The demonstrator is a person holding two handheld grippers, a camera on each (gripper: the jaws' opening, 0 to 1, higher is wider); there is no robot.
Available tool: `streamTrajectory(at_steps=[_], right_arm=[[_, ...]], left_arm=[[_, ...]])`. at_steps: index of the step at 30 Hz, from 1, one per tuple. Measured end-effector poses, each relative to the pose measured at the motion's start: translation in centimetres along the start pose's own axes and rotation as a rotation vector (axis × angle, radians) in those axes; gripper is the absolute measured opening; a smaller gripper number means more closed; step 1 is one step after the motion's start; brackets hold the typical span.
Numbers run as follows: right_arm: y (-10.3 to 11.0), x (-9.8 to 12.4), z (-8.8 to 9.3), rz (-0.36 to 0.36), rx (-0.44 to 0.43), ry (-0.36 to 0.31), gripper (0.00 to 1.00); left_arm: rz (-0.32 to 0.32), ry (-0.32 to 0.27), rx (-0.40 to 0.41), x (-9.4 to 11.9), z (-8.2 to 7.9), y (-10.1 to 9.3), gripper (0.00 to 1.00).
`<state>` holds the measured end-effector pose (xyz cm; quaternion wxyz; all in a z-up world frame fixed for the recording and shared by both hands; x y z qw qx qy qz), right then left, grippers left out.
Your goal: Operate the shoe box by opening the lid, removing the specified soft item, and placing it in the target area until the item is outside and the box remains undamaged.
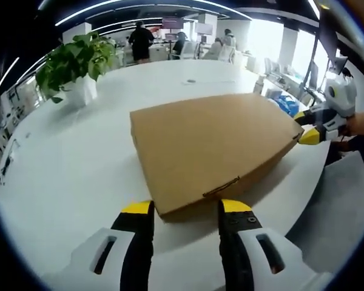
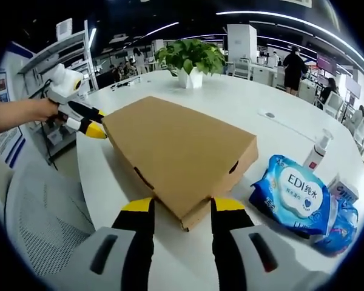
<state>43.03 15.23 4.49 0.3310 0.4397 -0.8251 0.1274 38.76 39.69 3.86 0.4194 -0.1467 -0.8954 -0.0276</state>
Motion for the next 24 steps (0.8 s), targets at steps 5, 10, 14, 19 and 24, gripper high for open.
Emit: streamTrajectory(at_steps=[5, 10, 14, 19, 24], right_arm=[[-0.2, -0.3, 0.2, 0.001, 0.005, 0.007, 0.34], [-0.8, -0.6, -0.2, 0.004, -0.003, 0.006, 0.34], [-1.6, -0.9, -0.5, 0.006, -0.003, 0.005, 0.34], [-2.5, -1.3, -1.0, 0.008, -0.002, 0.008, 0.34], [-3.5, -1.7, -1.5, 0.009, -0.003, 0.009, 0.34]], left_arm=[[0.007, 0.005, 0.004, -0.4, 0.0, 0.0, 0.43], [0.009, 0.009, 0.005, -0.8, -0.6, 0.2, 0.43], [0.012, 0.011, 0.002, -1.3, -1.2, 0.4, 0.43], [0.013, 0.014, -0.003, -2.0, -2.1, 0.7, 0.42], [0.014, 0.014, -0.005, -2.8, -3.0, 1.0, 0.42]])
Point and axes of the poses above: the point that each gripper's makers call its tool centre point, and the gripper's own axes: x roughly backward along the fingers, y roughly to its left, z roughly out of its underside, the point moved 1 cm from there along x, roughly backward along the fingers, and after that the axes turned 3 degrees about y, right-handed, at the moved point
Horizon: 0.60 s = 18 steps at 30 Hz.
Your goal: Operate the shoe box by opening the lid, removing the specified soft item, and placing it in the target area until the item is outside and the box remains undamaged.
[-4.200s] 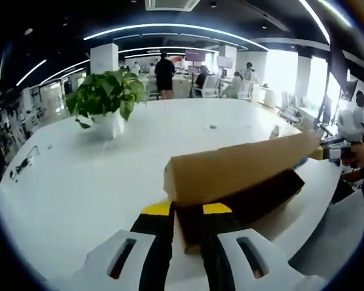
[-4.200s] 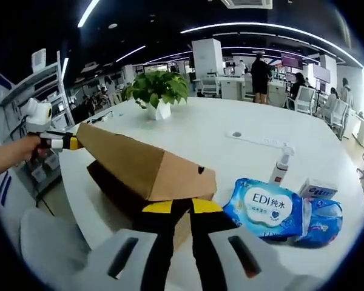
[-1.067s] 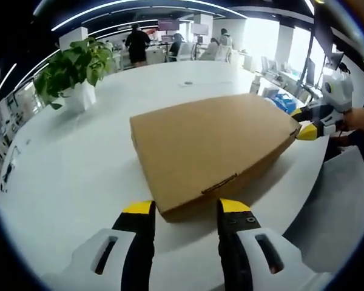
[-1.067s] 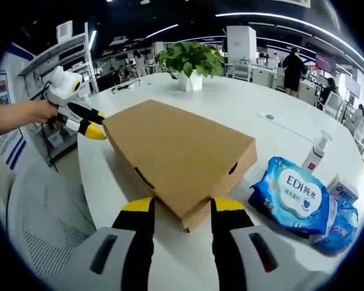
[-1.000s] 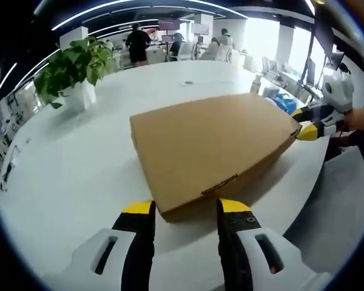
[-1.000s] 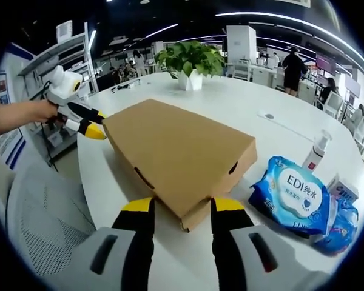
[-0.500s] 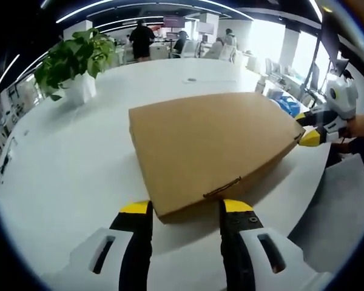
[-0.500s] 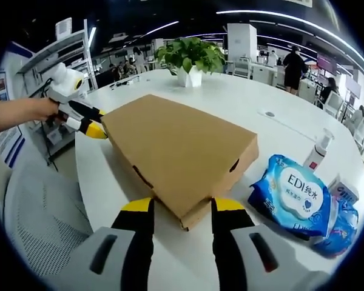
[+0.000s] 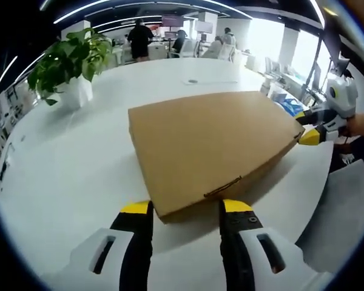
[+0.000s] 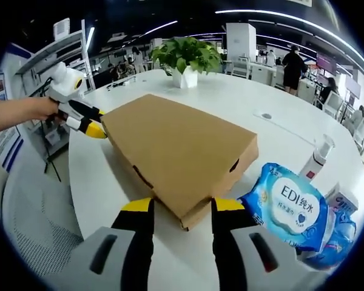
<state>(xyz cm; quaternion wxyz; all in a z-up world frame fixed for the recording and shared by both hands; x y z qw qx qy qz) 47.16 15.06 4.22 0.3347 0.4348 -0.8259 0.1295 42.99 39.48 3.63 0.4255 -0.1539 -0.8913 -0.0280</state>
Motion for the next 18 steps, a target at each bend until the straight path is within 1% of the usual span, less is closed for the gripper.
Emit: streamTrajectory(at_steps=[18], right_arm=[[-3.9, -1.9, -2.1, 0.013, 0.008, 0.008, 0.35]], left_arm=[[0.001, -0.007, 0.01, -2.5, -3.1, 1.1, 0.42]])
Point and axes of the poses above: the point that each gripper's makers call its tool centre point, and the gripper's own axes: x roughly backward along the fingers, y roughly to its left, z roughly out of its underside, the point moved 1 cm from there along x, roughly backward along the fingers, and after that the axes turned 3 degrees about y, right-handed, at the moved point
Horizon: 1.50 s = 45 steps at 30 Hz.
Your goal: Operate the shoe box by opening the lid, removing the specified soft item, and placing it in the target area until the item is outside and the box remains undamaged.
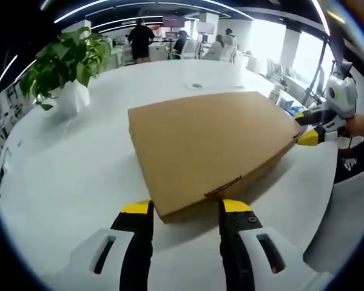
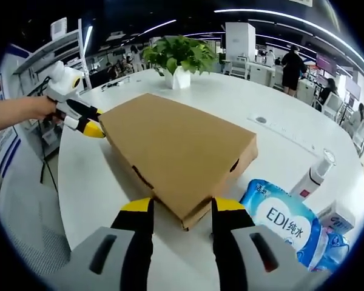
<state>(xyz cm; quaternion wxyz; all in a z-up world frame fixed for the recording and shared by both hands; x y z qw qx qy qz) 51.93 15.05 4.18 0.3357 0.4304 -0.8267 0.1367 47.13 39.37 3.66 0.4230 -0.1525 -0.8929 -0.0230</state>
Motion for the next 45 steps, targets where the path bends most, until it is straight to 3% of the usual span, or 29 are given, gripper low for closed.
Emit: streamTrajectory(at_steps=[12, 32, 37, 45], right_arm=[[-1.3, -0.9, -0.8, 0.014, -0.005, 0.008, 0.35], [-1.7, -0.6, -0.6, 0.031, -0.021, 0.011, 0.35], [-1.7, 0.4, -0.6, 0.049, -0.037, -0.012, 0.38], [-1.9, 4.0, 0.1, 0.096, -0.046, -0.072, 0.42]], left_arm=[[0.007, 0.005, -0.002, -1.2, -1.5, 0.8, 0.42], [0.011, -0.012, 0.013, -1.4, -2.0, 0.4, 0.44], [0.002, -0.025, 0.002, -0.8, -1.6, -0.2, 0.5], [0.006, -0.07, 0.018, 1.7, -0.6, -1.8, 0.57]])
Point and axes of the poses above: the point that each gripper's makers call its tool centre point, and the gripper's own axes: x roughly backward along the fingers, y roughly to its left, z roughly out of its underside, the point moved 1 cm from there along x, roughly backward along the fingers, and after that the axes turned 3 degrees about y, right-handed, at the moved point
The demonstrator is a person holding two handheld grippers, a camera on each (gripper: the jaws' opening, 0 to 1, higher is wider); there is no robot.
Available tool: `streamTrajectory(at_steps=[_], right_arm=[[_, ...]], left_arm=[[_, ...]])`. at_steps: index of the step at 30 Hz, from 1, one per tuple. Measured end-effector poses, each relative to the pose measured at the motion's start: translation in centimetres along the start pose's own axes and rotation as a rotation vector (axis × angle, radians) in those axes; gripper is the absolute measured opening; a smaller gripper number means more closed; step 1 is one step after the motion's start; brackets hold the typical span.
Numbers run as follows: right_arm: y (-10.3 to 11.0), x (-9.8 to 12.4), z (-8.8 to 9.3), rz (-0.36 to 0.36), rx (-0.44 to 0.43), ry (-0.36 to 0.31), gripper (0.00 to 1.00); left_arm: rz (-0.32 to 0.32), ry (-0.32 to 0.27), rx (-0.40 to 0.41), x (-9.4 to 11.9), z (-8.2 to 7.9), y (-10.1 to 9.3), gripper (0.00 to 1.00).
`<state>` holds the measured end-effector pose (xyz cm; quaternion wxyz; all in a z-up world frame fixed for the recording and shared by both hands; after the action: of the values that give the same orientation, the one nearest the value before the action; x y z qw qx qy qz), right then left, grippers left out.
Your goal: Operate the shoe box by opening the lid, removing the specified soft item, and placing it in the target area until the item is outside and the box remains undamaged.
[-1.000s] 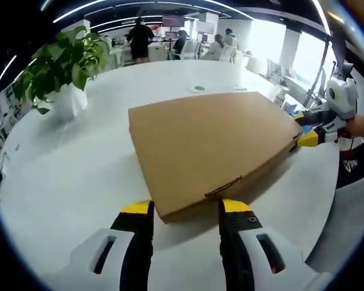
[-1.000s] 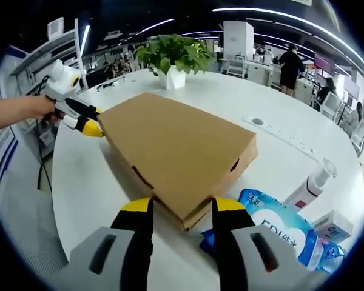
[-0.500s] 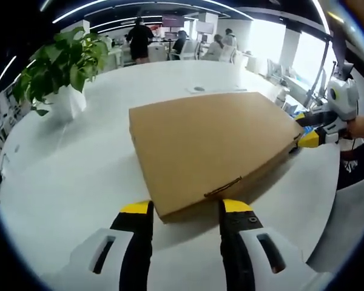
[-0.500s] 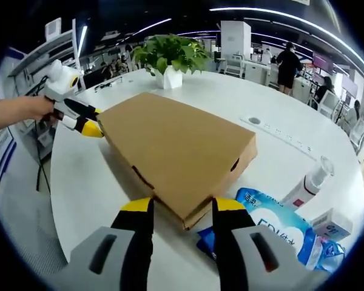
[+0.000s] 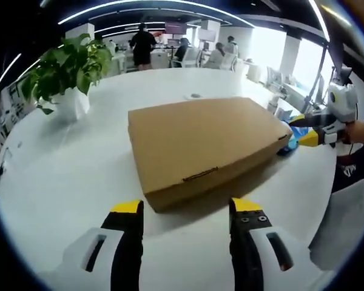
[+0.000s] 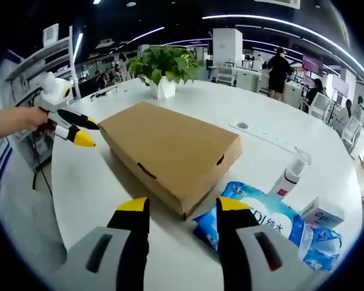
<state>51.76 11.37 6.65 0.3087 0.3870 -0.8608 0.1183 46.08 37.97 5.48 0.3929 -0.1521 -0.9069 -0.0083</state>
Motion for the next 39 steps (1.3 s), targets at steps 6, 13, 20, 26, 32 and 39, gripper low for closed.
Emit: streamTrajectory(at_steps=[6, 13, 20, 26, 32, 39], right_arm=[[-1.6, 3.4, 1.3, 0.065, -0.021, -0.031, 0.47], [-2.6, 7.4, 3.4, 0.128, -0.068, -0.051, 0.51], [-2.6, 10.8, 5.5, 0.177, -0.105, -0.062, 0.59], [-2.0, 13.5, 6.3, 0.177, -0.164, -0.112, 0.7], [-1.0, 15.9, 7.6, 0.195, -0.089, -0.107, 0.75], [-0.2, 17.3, 9.3, 0.205, -0.086, -0.108, 0.8]], left_arm=[[0.007, -0.049, 0.0, 2.4, 0.4, -1.3, 0.6], [0.016, -0.116, -0.004, 5.3, 0.8, -3.2, 0.65], [0.035, -0.145, -0.015, 7.1, 1.9, -5.7, 0.72], [0.047, -0.17, -0.003, 8.9, 3.4, -7.4, 0.79], [0.033, -0.179, -0.044, 10.1, 4.7, -8.3, 0.86], [0.043, -0.211, -0.026, 10.8, 5.5, -8.9, 0.93]])
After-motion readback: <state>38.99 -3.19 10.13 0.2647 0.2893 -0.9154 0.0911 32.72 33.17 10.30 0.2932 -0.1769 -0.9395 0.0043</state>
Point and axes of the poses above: the point that each gripper's makers call its tool centre point, and the gripper's own axes: x roughly backward along the fingers, y roughly to its left, z roughly out of its underside, the point moved 1 cm from there along x, roughly backward along the fingers, and after that the axes turned 3 degrees about y, right-handed, at the moved point
